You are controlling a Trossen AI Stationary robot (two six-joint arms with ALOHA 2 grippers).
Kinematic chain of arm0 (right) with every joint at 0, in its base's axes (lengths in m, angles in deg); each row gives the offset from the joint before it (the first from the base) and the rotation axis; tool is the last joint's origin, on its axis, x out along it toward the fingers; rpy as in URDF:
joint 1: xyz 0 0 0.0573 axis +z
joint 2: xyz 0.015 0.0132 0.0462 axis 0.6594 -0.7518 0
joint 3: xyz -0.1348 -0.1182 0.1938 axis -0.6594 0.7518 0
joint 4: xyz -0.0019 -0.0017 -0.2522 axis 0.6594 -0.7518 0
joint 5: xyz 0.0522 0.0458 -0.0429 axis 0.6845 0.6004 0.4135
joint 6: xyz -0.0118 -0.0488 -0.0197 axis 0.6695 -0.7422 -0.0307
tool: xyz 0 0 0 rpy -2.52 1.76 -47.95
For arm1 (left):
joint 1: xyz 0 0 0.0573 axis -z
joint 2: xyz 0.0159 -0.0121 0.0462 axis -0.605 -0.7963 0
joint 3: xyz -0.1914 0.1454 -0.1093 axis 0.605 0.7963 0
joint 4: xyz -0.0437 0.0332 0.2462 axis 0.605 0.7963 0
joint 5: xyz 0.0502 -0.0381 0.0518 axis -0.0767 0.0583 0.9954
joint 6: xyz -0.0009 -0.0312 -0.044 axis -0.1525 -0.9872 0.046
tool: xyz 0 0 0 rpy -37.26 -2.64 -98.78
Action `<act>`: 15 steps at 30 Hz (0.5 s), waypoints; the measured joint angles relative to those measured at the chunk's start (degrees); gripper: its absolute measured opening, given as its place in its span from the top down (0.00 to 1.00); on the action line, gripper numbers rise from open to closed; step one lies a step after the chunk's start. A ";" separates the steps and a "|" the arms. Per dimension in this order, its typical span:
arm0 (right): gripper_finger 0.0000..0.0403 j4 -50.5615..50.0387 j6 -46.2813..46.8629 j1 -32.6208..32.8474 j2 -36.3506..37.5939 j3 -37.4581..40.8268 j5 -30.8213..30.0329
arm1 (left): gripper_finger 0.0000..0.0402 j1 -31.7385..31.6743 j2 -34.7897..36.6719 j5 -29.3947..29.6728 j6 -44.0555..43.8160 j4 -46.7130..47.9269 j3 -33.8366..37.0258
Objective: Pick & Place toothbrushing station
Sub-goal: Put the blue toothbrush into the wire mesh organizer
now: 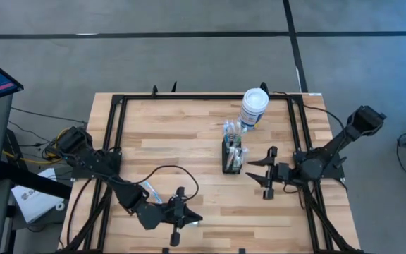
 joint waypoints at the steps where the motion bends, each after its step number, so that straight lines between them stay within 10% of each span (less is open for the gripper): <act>1: 0.60 0.00 -0.78 0.75 0.03 -0.63 0.00 | 0.99 0.45 0.00 1.63 -1.41 0.19 0.00; 15: 0.68 -16.11 -3.95 6.15 -3.36 -14.31 -1.45 | 1.00 8.44 8.48 16.12 -31.55 15.14 6.14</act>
